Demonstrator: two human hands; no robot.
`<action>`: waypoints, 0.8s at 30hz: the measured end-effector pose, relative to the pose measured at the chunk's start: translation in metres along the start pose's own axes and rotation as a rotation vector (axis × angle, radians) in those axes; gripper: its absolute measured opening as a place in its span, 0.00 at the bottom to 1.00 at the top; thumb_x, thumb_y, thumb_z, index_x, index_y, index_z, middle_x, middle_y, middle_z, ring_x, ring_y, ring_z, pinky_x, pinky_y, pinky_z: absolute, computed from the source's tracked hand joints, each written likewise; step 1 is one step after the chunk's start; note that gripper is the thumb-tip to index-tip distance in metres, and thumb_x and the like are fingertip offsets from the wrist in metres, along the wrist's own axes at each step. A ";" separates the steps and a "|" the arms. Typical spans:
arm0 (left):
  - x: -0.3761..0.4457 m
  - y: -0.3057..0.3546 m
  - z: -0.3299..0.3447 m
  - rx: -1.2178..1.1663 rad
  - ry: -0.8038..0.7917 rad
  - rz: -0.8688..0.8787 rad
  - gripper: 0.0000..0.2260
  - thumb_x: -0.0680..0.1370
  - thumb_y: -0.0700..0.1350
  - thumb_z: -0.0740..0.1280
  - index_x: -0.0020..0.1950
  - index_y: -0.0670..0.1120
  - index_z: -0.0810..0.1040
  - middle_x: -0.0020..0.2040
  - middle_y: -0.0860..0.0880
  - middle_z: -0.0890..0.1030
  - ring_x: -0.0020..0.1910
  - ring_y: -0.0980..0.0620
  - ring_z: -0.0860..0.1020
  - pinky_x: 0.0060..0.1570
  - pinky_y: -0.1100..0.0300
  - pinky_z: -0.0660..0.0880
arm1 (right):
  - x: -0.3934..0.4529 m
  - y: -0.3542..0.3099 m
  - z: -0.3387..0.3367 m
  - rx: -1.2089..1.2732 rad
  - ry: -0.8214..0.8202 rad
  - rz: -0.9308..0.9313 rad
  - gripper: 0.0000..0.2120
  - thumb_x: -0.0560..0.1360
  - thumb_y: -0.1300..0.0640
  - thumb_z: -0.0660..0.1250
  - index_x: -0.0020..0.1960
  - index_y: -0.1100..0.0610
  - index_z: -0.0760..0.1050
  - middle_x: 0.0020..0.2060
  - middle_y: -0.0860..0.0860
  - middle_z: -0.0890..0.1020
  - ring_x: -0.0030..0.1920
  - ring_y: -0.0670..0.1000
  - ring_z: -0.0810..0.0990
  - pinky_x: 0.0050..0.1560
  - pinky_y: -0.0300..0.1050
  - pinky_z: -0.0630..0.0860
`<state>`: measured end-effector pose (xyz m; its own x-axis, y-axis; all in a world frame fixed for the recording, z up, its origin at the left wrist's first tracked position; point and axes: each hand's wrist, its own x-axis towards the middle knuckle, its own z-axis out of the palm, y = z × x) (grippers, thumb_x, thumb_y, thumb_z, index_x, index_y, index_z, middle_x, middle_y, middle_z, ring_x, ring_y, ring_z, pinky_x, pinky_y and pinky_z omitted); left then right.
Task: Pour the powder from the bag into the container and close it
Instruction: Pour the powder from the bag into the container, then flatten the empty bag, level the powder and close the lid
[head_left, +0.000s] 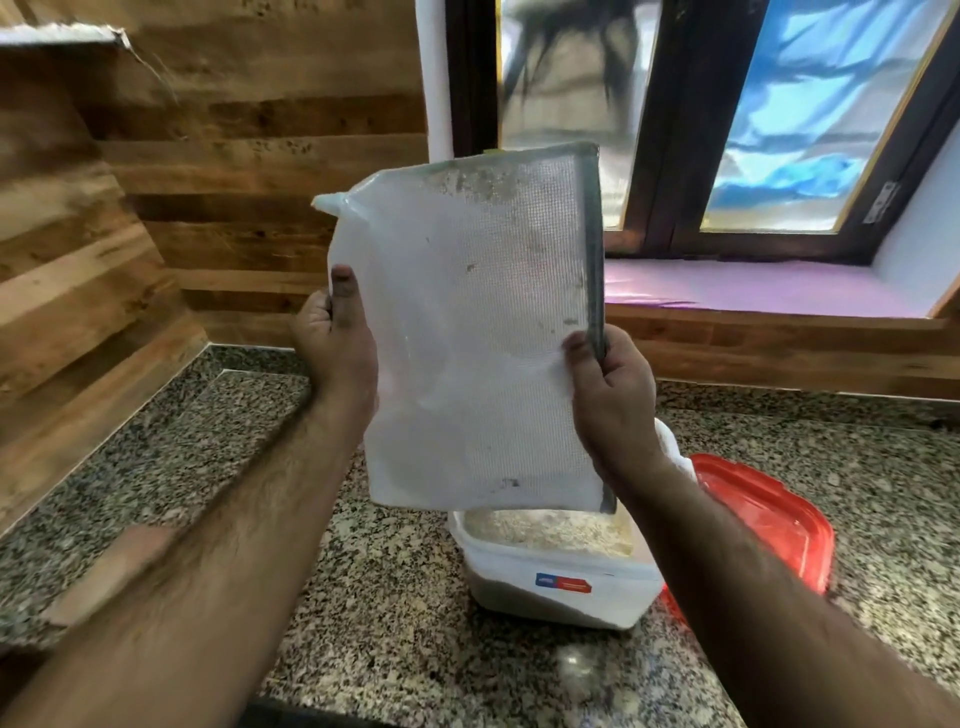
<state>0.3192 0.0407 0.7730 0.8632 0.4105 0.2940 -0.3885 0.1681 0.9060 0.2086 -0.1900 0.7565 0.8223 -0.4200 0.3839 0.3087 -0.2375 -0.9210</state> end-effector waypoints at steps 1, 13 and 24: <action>0.002 0.000 -0.005 -0.027 -0.002 -0.027 0.22 0.84 0.61 0.70 0.55 0.40 0.83 0.49 0.46 0.89 0.49 0.42 0.87 0.49 0.46 0.86 | 0.001 -0.004 0.006 -0.045 0.018 -0.053 0.10 0.88 0.52 0.64 0.50 0.54 0.77 0.39 0.52 0.79 0.37 0.47 0.75 0.36 0.50 0.76; 0.075 -0.036 -0.148 0.132 -0.061 -0.262 0.19 0.85 0.63 0.66 0.54 0.47 0.80 0.42 0.52 0.84 0.38 0.54 0.81 0.38 0.57 0.77 | -0.019 0.005 0.174 -0.076 0.065 -0.026 0.12 0.88 0.52 0.63 0.45 0.49 0.72 0.35 0.42 0.75 0.36 0.41 0.73 0.36 0.38 0.70; 0.076 -0.134 -0.270 0.489 -0.156 -0.472 0.10 0.85 0.53 0.70 0.56 0.46 0.80 0.52 0.45 0.87 0.50 0.42 0.87 0.45 0.49 0.83 | -0.074 0.111 0.271 -0.179 0.023 0.369 0.11 0.86 0.53 0.65 0.45 0.54 0.75 0.40 0.49 0.81 0.41 0.49 0.78 0.43 0.49 0.75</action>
<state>0.3496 0.2918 0.5919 0.9545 0.2530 -0.1579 0.1979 -0.1414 0.9700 0.3116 0.0527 0.6085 0.8510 -0.5242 0.0332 -0.0947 -0.2154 -0.9719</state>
